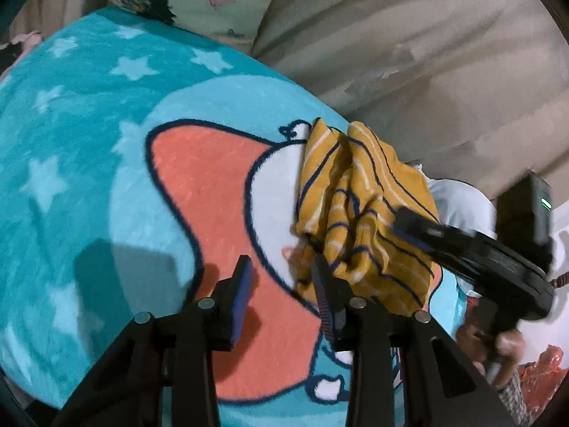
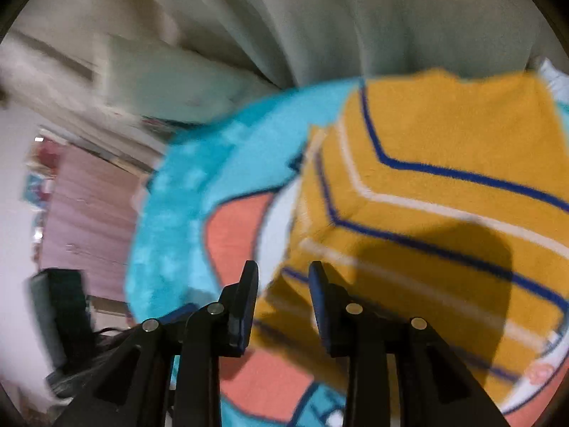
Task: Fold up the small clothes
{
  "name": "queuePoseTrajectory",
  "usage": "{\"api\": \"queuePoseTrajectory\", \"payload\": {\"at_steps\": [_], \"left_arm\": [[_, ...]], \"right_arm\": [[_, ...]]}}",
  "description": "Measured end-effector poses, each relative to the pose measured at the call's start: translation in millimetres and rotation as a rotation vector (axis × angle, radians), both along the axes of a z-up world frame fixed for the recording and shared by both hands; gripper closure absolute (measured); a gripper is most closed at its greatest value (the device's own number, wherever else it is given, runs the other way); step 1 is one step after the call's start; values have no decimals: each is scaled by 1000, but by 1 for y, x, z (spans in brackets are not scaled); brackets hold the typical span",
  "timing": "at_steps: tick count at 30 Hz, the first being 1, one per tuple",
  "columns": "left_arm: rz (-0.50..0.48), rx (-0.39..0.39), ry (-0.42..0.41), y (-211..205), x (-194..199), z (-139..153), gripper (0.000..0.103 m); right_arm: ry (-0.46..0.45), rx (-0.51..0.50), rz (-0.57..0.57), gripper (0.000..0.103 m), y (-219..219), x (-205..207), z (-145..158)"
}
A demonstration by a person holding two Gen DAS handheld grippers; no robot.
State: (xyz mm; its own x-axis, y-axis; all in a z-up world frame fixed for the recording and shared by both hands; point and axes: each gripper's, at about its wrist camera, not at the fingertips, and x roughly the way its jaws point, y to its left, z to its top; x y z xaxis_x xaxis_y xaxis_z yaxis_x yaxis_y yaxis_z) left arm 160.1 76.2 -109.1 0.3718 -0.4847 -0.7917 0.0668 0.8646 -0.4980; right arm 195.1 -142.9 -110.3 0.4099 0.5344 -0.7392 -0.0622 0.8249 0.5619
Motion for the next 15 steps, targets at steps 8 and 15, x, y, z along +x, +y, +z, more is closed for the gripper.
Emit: {"api": "queuePoseTrajectory", "payload": {"at_steps": [8,15], "left_arm": [[55,81,-32,-15,-55,15,64],[88,150,-62,-17,-100,39,57]], "right_arm": [[-35,-52,-239,68,-89,-84,4],[134,-35,-14,67,-36,-96,-56]]}}
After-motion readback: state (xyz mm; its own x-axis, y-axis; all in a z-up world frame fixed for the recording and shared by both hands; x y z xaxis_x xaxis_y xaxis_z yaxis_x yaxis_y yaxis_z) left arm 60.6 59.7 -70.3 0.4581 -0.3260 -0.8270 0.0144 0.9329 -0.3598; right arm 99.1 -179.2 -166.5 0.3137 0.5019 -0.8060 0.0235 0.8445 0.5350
